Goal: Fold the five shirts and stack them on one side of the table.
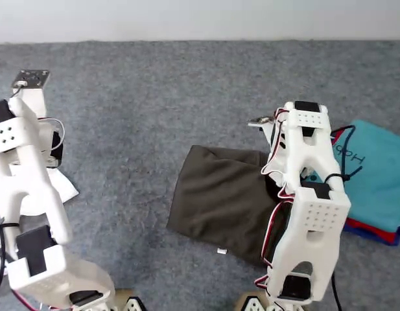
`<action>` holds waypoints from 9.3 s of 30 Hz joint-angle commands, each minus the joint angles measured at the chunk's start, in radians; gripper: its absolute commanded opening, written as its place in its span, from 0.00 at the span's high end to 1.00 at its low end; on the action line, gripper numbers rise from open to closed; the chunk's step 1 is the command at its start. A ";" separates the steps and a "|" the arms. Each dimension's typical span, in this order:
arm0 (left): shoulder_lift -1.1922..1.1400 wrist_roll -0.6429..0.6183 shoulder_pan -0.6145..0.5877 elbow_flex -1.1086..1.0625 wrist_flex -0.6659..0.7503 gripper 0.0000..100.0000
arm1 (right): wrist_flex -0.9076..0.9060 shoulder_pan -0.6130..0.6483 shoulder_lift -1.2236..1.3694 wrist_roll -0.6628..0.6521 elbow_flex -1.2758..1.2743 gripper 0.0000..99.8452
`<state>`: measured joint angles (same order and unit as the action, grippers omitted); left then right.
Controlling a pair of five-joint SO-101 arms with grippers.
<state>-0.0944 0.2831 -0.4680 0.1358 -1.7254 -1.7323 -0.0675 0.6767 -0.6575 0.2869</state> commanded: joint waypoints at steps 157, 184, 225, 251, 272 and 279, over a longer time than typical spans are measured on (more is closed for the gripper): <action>-0.017 -0.063 0.377 0.259 -0.026 0.92 | 0.007 0.087 -0.816 0.150 -0.400 0.99; 0.112 -0.063 -0.103 0.239 -0.028 0.92 | 0.473 0.274 -0.846 0.267 -0.848 0.99; 0.121 -0.060 -0.106 0.143 -0.028 0.92 | 0.401 0.309 -0.280 0.701 -0.393 0.97; 0.121 -0.061 -0.101 0.142 -0.026 0.92 | 0.397 0.237 -0.249 -0.758 0.077 0.99; 0.121 -0.061 -0.101 0.142 -0.026 0.92 | 0.283 0.266 -0.168 0.434 0.385 0.77; 0.121 -0.060 -0.101 0.142 -0.026 0.92 | 0.062 0.292 -0.166 0.959 0.387 0.77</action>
<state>-0.0207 0.2202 -0.5738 0.2708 -1.7407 -1.5850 0.2117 0.5386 0.1312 0.6245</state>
